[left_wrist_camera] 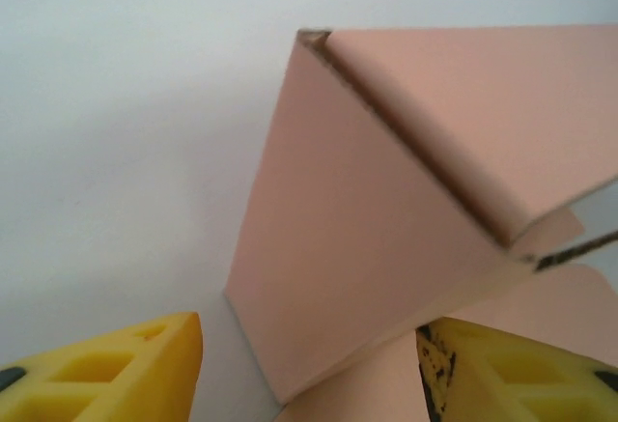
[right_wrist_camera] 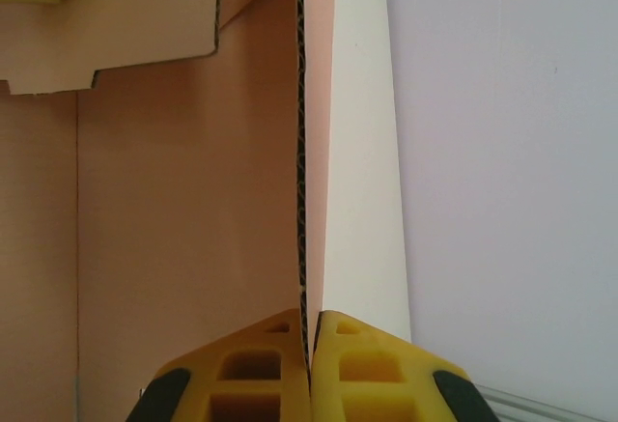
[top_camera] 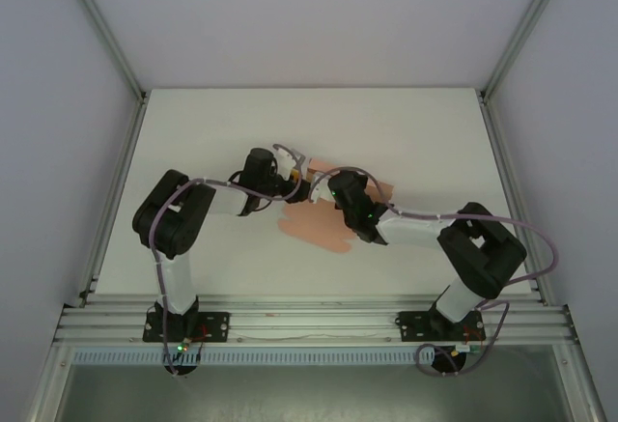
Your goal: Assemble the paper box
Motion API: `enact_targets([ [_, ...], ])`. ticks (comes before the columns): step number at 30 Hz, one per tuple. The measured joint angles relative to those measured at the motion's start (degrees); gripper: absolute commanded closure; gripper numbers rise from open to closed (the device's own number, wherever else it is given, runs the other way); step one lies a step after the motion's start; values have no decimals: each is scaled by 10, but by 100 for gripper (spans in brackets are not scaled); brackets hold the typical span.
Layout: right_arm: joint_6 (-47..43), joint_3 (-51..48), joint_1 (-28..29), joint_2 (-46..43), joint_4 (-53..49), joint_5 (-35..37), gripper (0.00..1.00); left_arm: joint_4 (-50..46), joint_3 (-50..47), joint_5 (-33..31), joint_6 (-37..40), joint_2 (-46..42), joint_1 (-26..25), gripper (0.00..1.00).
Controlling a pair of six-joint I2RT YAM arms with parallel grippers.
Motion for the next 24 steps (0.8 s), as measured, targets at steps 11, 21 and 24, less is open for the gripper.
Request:
enact_targets([
  [11, 30, 2, -2, -31, -51, -44, 100, -33, 16, 69, 26, 3, 5, 59],
  [21, 47, 14, -2, -26, -69, -36, 100, 23, 3, 33, -8, 11, -3, 82],
  [24, 52, 17, -2, -19, -69, -26, 100, 62, -12, -13, -38, 11, -17, 86],
])
